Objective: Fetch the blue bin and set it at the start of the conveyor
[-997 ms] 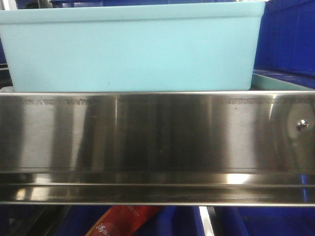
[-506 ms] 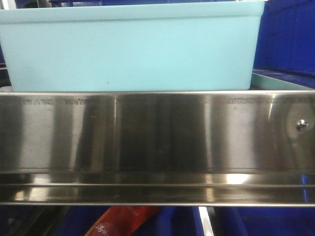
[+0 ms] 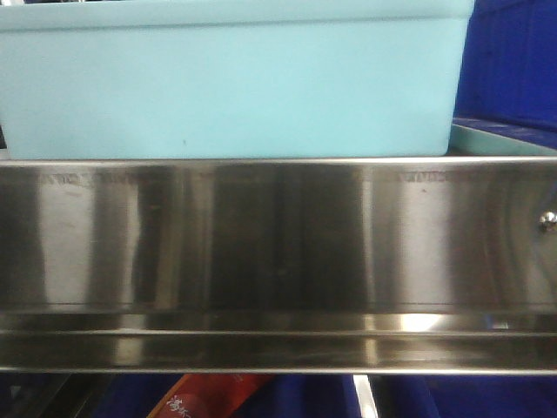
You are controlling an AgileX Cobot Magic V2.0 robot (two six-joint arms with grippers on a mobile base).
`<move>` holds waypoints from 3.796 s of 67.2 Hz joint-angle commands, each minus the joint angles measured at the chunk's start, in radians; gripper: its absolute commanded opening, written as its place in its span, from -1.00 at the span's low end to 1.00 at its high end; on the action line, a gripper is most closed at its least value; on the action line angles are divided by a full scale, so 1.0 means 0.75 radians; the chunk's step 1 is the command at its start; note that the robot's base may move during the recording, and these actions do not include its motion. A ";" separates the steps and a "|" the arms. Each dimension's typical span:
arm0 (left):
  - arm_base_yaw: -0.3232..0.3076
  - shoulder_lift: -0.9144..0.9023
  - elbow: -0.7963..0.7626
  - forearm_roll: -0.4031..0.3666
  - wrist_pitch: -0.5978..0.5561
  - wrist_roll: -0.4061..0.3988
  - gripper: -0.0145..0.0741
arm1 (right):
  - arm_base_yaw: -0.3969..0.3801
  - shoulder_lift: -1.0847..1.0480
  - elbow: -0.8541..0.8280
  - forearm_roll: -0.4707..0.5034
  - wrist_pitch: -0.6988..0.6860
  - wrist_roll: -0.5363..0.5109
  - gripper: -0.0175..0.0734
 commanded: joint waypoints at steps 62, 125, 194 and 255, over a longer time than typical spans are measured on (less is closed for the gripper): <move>-0.623 1.107 -0.844 -0.065 0.527 0.110 0.36 | 0.198 0.950 -0.703 0.446 0.401 -0.436 0.56; -0.236 1.964 -1.474 -0.054 1.057 -0.023 0.36 | 0.598 2.168 -1.585 -0.547 0.892 0.550 0.56; -0.239 2.046 -1.508 -0.097 1.120 -0.020 -0.92 | 0.598 2.211 -1.577 -0.507 0.925 0.559 -0.95; -0.253 1.654 -1.531 -0.132 1.108 -0.020 -0.92 | 0.601 1.797 -1.577 -0.501 0.872 0.559 -0.95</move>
